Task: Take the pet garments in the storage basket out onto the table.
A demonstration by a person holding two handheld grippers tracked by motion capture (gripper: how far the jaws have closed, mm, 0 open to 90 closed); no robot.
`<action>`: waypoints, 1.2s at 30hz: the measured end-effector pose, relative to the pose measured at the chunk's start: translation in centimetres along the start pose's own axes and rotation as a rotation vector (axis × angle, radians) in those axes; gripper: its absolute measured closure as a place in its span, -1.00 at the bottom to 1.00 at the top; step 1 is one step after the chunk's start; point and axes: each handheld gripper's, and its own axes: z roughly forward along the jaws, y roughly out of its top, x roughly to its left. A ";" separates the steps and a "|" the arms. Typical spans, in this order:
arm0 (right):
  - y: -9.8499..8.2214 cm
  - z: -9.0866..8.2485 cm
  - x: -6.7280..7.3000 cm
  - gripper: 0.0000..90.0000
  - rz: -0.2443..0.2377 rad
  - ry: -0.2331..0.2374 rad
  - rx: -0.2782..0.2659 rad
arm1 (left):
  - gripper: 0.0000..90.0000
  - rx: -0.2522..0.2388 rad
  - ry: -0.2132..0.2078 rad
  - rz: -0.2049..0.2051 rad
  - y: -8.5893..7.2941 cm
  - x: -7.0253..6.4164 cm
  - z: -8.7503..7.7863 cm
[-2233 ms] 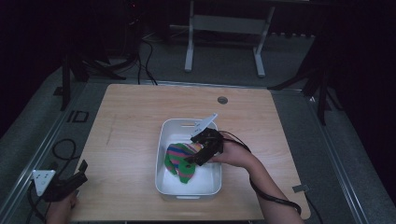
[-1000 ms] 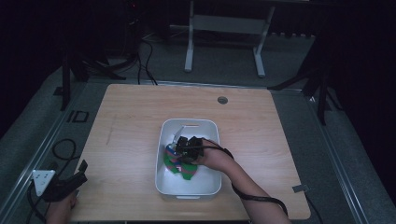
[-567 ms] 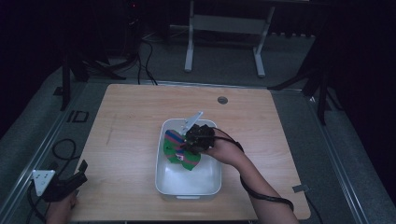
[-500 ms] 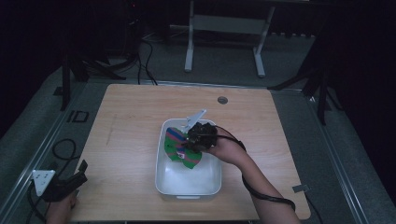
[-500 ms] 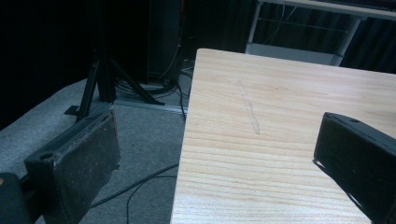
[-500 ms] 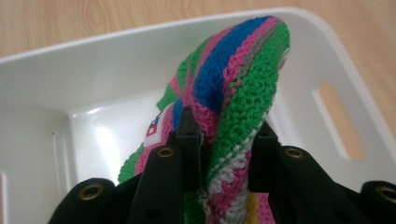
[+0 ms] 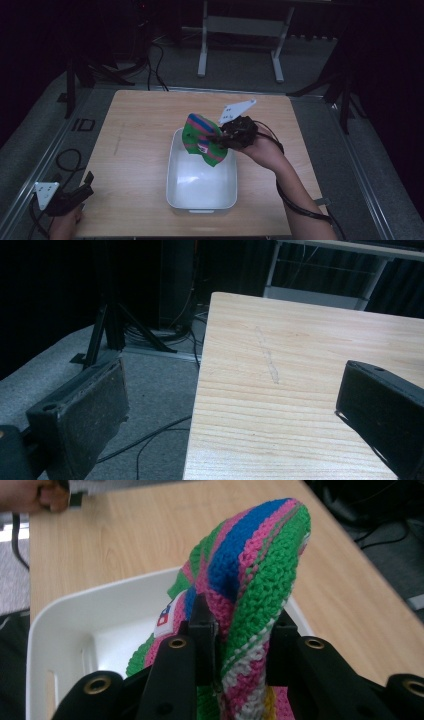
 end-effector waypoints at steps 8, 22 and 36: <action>-0.8 -3.4 -1.4 0.61 0.037 -0.081 -0.065 | -0.98 0.001 -0.001 0.000 0.0 0.0 0.0; -6.6 -7.4 -4.7 0.61 0.169 -0.228 -0.055 | -0.98 -0.005 0.001 0.003 0.0 -0.1 0.0; -14.8 -7.7 -6.5 0.60 0.308 -0.312 -0.014 | -0.98 -0.002 0.007 0.000 0.0 -0.1 0.0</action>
